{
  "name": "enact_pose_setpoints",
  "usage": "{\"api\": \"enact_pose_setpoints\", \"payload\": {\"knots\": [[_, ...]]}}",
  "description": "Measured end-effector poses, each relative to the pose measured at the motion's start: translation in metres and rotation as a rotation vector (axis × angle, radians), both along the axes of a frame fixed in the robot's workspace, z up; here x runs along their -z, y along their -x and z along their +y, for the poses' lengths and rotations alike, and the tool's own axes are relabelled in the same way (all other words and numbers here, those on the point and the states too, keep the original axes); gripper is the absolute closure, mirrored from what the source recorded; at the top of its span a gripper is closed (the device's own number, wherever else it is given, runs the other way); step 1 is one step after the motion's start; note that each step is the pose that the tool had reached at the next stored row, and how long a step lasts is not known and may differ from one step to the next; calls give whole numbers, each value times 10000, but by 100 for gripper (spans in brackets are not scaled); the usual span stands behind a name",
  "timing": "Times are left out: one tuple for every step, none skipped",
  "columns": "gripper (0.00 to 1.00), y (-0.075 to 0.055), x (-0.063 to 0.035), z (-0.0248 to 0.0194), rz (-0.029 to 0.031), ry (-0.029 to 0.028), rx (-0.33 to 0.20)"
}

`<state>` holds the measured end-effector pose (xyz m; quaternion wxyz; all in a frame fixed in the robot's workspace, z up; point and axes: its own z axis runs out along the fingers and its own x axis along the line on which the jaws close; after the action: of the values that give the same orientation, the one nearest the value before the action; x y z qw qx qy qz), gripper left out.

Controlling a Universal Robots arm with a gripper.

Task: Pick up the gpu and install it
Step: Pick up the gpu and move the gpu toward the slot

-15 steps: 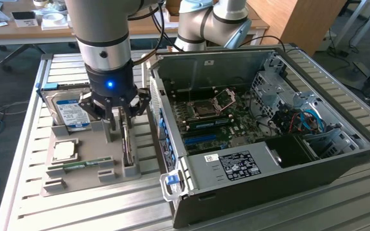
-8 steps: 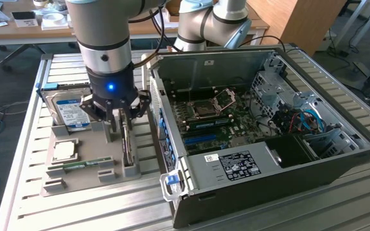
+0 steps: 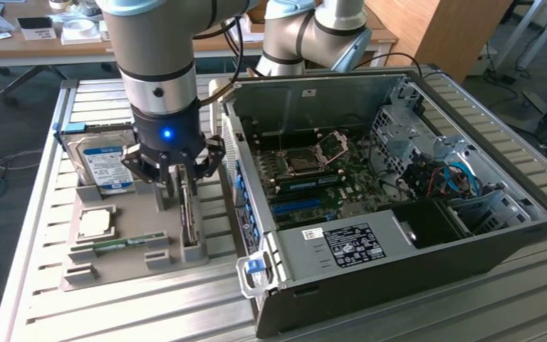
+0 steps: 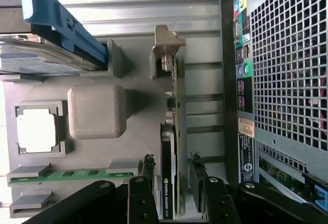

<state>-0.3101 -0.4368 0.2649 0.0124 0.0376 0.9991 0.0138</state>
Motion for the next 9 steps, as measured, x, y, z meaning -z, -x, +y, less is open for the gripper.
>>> {"api": "enact_pose_setpoints", "payload": {"knots": [[59,0,15,0,1,1,0],[59,-1,30,0,1,1,0],[59,-2,47,0,1,1,-1],[59,-2,63,0,1,1,-1],[59,-2,79,0,0,1,-1],[59,-2,92,0,0,0,0],[59,-3,103,0,0,1,-1],[59,-3,112,0,1,1,-1],[59,-2,114,-1,2,2,-1]]}}
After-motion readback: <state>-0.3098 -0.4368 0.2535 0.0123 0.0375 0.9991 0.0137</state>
